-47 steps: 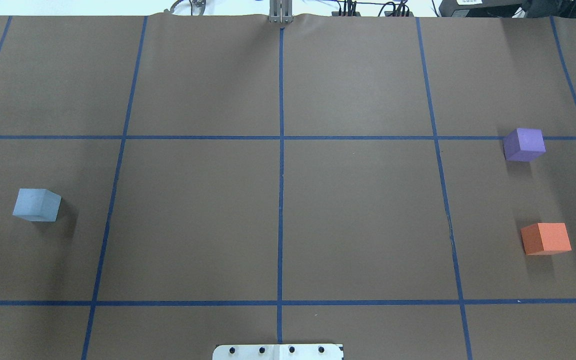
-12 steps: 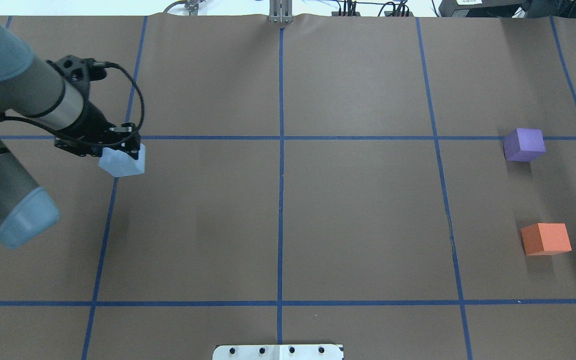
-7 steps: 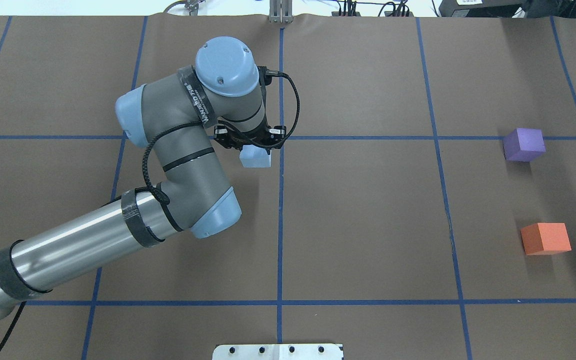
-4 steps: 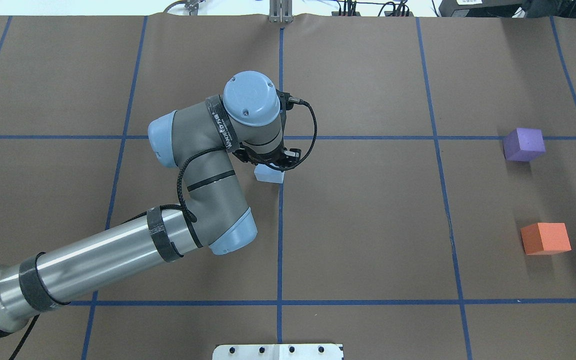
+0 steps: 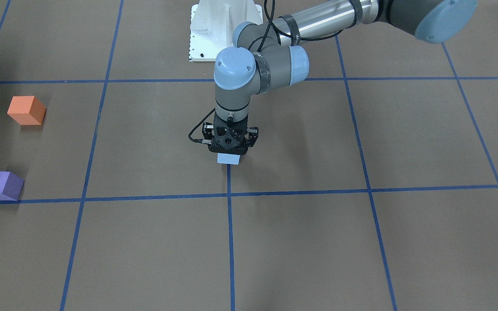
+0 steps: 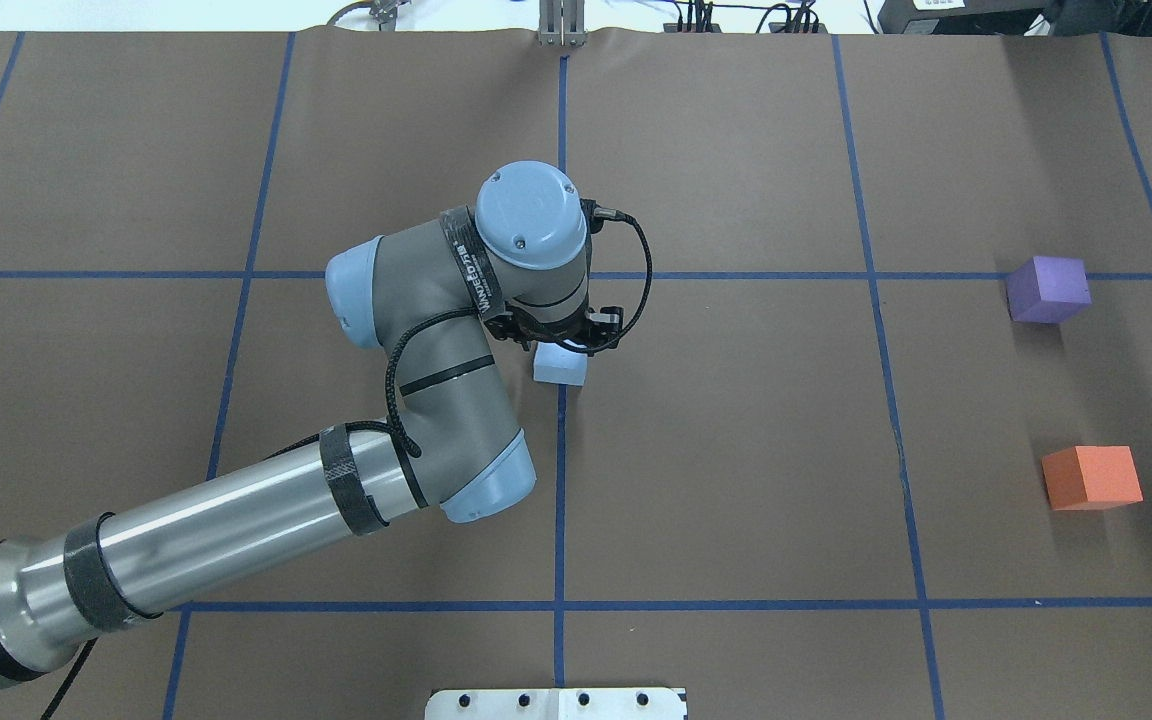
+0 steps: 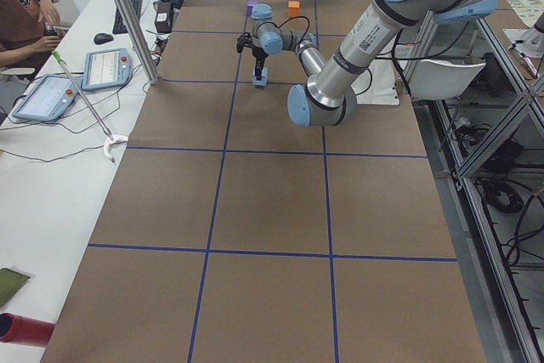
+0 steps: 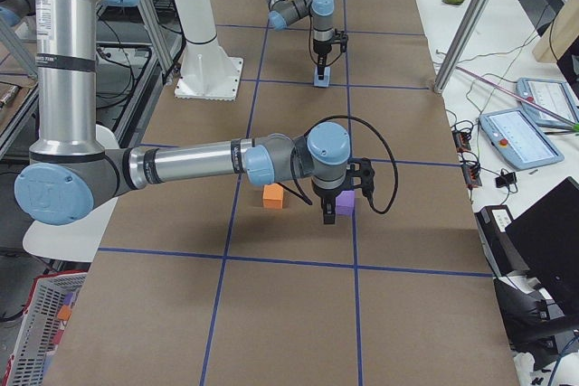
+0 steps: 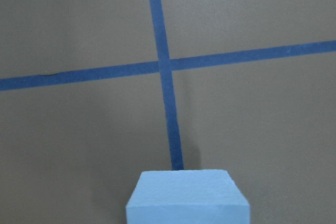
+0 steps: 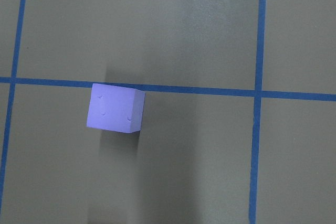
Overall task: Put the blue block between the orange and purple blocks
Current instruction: 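Carry the light blue cube to the table center and release it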
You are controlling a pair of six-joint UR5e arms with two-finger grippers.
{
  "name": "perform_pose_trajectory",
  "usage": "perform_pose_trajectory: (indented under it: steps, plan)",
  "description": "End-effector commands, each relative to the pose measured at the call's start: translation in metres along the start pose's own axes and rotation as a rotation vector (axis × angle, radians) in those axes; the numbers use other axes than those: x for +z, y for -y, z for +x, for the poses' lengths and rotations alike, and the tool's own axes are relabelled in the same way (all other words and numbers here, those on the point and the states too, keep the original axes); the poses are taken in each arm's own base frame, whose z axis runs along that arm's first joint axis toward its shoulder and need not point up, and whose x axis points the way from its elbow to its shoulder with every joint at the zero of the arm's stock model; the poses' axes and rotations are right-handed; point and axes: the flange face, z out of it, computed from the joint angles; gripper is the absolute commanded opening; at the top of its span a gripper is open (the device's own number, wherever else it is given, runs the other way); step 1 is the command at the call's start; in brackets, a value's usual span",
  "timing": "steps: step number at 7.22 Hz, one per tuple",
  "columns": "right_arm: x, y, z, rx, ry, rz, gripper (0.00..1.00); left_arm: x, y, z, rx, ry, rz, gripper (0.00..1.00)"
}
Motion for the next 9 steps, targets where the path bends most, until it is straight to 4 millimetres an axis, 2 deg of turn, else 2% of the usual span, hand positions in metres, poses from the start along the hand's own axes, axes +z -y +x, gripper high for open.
perform_pose_trajectory:
  steps: [1, 2, 3, 4, 5, 6, 7, 8, 9]
  plan:
    - [-0.010, 0.002, -0.015, -0.019, 0.012, 0.014, 1.00, -0.005, 0.002, 0.003, -0.005, -0.013, 0.002, 1.00]
    - [-0.018, 0.011, -0.024, -0.026, 0.014, 0.023, 1.00, -0.028, 0.011, 0.002, -0.011, -0.038, 0.017, 1.00]
    - [-0.035, 0.030, -0.053, -0.019, 0.013, 0.020, 1.00, -0.062, 0.034, -0.015, -0.045, -0.100, -0.053, 1.00]
    - [-0.065, 0.044, -0.108, -0.006, -0.003, -0.012, 1.00, -0.097, 0.063, -0.043, -0.097, -0.129, -0.090, 1.00]
    - [-0.102, 0.058, -0.165, 0.010, -0.028, -0.033, 1.00, -0.124, 0.075, -0.060, -0.114, -0.119, -0.086, 1.00]
    - [-0.122, 0.068, -0.246, 0.013, -0.073, -0.060, 1.00, -0.141, 0.081, -0.084, -0.115, -0.088, -0.079, 1.00]
    - [-0.108, 0.073, -0.329, 0.046, -0.075, -0.074, 1.00, -0.151, 0.075, -0.121, -0.079, -0.061, -0.073, 1.00]
    - [-0.081, 0.068, -0.405, 0.079, -0.087, -0.091, 1.00, -0.162, 0.069, -0.177, -0.052, -0.038, -0.051, 1.00]
    - [-0.040, 0.060, -0.484, 0.078, -0.114, -0.084, 1.00, -0.162, 0.056, -0.248, -0.003, -0.006, -0.040, 1.00]
